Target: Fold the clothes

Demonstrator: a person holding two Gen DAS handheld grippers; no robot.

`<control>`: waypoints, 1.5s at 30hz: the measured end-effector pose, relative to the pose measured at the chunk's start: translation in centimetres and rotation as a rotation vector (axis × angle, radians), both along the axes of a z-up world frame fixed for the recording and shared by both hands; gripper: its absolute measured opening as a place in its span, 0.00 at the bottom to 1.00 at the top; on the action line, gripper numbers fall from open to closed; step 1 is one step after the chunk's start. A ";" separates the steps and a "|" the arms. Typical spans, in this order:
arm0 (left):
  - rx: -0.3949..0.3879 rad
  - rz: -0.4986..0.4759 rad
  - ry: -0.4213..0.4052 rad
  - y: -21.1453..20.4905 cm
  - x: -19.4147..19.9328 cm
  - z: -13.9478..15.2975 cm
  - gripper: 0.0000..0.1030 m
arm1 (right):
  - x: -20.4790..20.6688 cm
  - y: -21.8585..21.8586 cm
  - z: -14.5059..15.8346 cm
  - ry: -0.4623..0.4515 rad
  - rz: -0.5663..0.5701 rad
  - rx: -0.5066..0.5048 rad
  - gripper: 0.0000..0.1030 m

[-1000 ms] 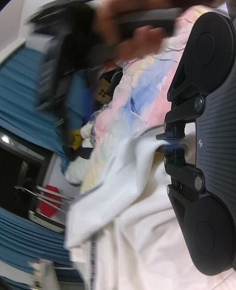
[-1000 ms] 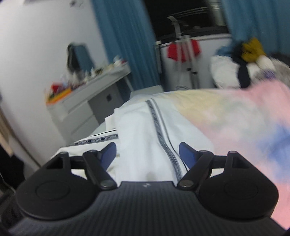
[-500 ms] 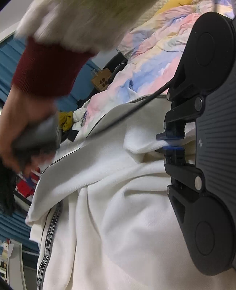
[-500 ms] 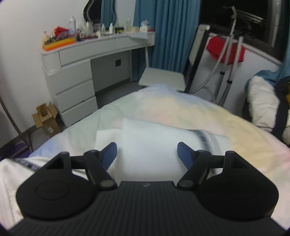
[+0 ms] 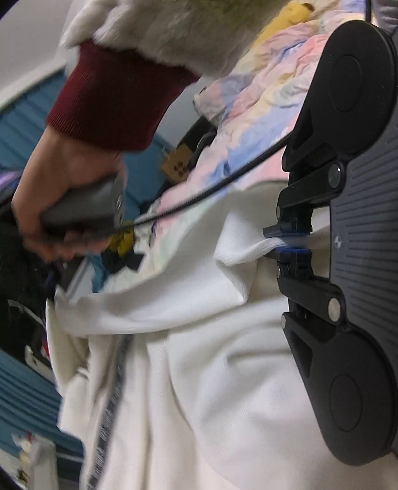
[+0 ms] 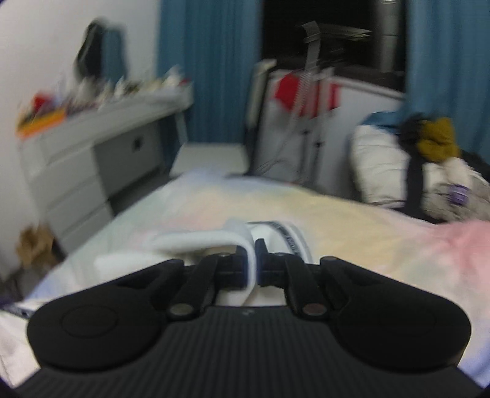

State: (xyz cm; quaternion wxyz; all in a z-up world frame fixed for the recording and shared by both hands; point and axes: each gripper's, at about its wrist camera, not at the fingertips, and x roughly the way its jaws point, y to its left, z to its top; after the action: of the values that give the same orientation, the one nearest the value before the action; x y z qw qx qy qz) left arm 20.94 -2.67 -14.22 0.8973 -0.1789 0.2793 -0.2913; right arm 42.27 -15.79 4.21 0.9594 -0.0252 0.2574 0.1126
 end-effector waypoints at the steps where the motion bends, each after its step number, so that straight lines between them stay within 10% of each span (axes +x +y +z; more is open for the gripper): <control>1: 0.001 -0.013 -0.013 -0.2 -0.3 0.2 0.07 | -1.2 -2.0 0.9 -0.025 -0.045 0.029 0.05; 11: 0.067 -0.110 -0.054 -3.3 -4.5 1.2 0.07 | -17.6 -27.0 -0.3 -0.086 -0.545 0.402 0.05; 16: 0.141 -0.127 -0.052 -5.8 -7.5 0.5 0.09 | -23.3 -38.2 -8.5 0.123 -0.794 0.707 0.05; 21: 0.212 -0.095 -0.025 -8.2 -8.0 0.0 0.11 | -24.6 -42.2 -15.1 0.268 -0.849 0.753 0.08; 28: 0.274 -0.068 -0.038 -9.2 -9.8 0.3 0.16 | -23.3 -41.8 -14.3 0.213 -0.776 0.650 0.11; 33: 0.267 -0.061 -0.028 -8.8 -10.0 0.4 0.16 | -23.6 -42.3 -13.1 0.150 -0.785 0.533 0.57; 40: 0.251 -0.065 -0.014 -8.4 -9.5 0.4 0.16 | -23.7 -42.0 -12.1 0.088 -0.795 0.404 0.59; 45: 0.248 -0.079 -0.006 -8.3 -9.1 0.2 0.16 | -25.7 -44.9 -13.4 0.039 -0.889 0.763 0.60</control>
State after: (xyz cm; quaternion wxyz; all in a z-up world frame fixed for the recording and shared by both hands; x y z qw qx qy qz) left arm 11.81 -10.94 -14.00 0.9012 -0.0545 0.3175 -0.2900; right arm 16.58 -60.74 -9.24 0.8508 0.4345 0.2022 -0.2155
